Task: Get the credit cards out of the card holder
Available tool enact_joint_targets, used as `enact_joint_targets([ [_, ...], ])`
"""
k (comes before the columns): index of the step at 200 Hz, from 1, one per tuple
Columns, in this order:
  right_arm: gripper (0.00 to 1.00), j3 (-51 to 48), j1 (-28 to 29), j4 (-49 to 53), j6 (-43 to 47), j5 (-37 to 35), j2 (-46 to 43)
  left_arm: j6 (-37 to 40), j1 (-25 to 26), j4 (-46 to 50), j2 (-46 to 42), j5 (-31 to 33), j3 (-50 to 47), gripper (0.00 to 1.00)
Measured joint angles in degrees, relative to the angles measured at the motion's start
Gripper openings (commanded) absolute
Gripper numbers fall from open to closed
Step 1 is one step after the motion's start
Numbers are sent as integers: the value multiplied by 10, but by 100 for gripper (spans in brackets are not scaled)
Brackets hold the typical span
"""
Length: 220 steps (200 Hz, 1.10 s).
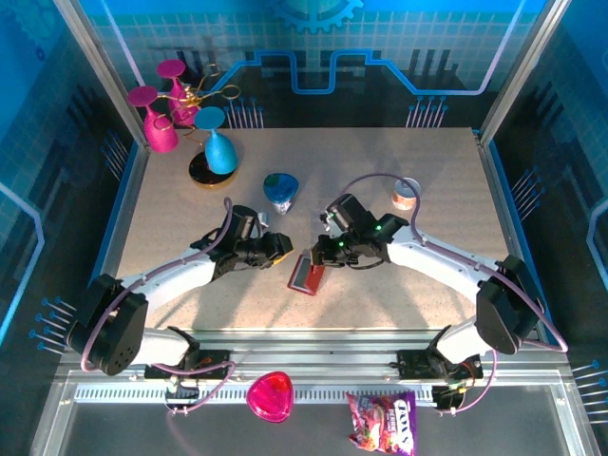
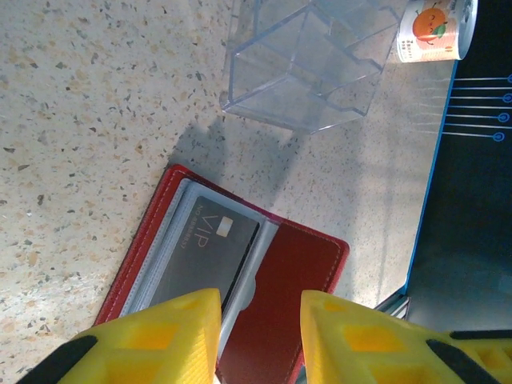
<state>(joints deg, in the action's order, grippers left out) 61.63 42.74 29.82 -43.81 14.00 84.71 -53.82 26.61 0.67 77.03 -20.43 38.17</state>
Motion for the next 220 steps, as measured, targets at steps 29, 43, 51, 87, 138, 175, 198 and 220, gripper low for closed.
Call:
enact_joint_targets([
  [29, 9, 11, 3, 12, 19, 1, 5, 0, 0, -1, 13, 0, 0, 32],
  [43, 9, 11, 3, 26, 27, -4, 5, 0, 2, -1, 24, -1, 3, 32],
  [51, 9, 10, 0, 33, 30, -5, 5, 0, 4, -1, 32, -2, 7, 32],
  [87, 9, -3, -20, 44, 39, -17, -1, 0, 29, -12, 68, -5, 28, 32],
  [138, 9, -18, -57, 62, 53, -28, -20, -2, 73, -30, 112, -5, 63, 31],
  [175, 8, -21, -72, 62, 60, -31, -28, -3, 88, -42, 125, -5, 68, 31],
  [198, 8, -36, -77, 61, 64, -31, -28, -7, 94, -49, 135, -5, 68, 27],
  [220, 8, -51, -83, 62, 66, -36, -28, -14, 103, -53, 150, -7, 75, 24],
])
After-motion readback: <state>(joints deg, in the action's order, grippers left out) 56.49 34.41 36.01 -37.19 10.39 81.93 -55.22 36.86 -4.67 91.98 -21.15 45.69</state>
